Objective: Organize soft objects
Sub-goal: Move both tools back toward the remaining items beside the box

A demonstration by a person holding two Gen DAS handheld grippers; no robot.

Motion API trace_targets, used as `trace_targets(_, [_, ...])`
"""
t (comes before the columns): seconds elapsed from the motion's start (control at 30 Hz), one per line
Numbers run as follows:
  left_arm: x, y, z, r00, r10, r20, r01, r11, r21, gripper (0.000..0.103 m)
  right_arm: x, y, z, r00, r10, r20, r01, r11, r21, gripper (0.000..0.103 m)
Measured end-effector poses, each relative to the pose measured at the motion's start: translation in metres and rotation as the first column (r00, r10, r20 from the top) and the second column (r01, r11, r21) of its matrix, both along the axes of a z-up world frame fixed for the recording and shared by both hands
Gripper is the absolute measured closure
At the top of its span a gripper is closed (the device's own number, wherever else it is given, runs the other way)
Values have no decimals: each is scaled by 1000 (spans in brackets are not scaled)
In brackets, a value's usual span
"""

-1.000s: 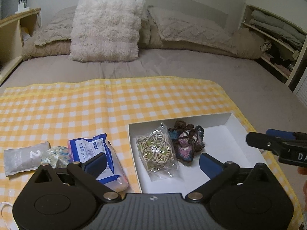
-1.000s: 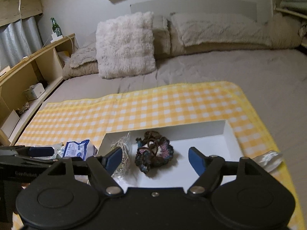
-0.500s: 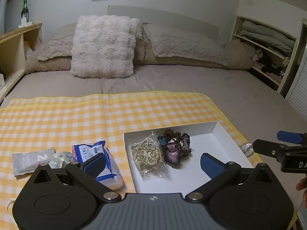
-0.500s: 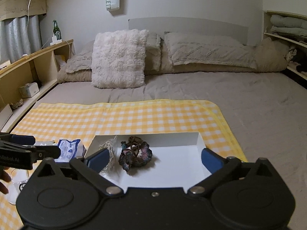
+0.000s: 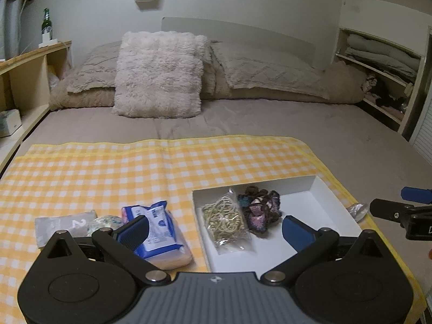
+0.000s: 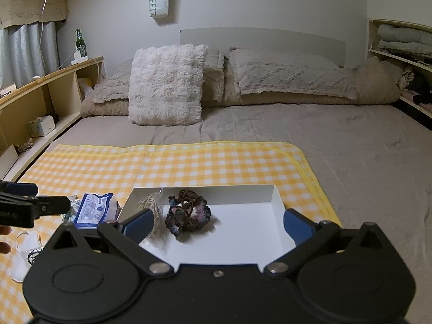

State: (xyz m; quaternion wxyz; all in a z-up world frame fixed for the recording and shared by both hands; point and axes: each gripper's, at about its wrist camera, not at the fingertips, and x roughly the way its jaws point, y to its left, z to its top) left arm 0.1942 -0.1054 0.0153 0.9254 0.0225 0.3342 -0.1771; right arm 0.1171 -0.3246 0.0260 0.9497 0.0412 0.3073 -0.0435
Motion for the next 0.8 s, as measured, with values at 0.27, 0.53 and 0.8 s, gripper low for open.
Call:
trace_targets(0.27, [3, 26, -2, 999, 53, -4, -53, 999, 4, 0, 10, 14, -5, 1000, 21, -16, -21, 1000, -7, 0])
trace_targets(0.53, [6, 61, 1, 992, 125, 12, -125, 992, 2, 0, 30, 39, -7, 998, 59, -23, -60, 998, -6, 0])
trace_targets(0.8, [9, 95, 2, 985, 172, 19, -173, 985, 18, 0, 52, 73, -12, 992, 119, -30, -119, 993, -1, 0])
